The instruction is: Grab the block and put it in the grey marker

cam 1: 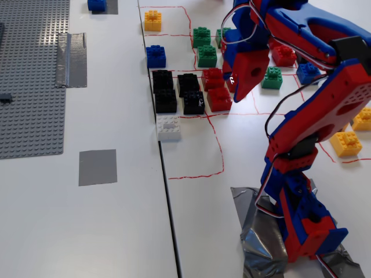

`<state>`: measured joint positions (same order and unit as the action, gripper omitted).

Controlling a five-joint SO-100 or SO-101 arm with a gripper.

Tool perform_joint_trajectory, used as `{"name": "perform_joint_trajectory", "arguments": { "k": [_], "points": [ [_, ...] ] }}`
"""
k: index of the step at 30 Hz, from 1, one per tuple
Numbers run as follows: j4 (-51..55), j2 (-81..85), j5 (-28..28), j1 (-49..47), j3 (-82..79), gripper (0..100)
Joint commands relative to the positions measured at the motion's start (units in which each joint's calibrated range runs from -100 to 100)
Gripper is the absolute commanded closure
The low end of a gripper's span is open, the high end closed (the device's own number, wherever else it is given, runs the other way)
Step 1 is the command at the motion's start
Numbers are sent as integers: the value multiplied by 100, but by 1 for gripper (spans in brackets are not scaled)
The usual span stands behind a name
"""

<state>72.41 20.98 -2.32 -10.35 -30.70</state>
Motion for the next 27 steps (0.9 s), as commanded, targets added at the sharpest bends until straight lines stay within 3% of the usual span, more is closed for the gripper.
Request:
{"name": "perform_joint_trajectory", "arguments": {
  "k": [1,27],
  "points": [
    [-146,63,83,15,209,77],
    [-487,-993,117,84,881,72]
  ]
}}
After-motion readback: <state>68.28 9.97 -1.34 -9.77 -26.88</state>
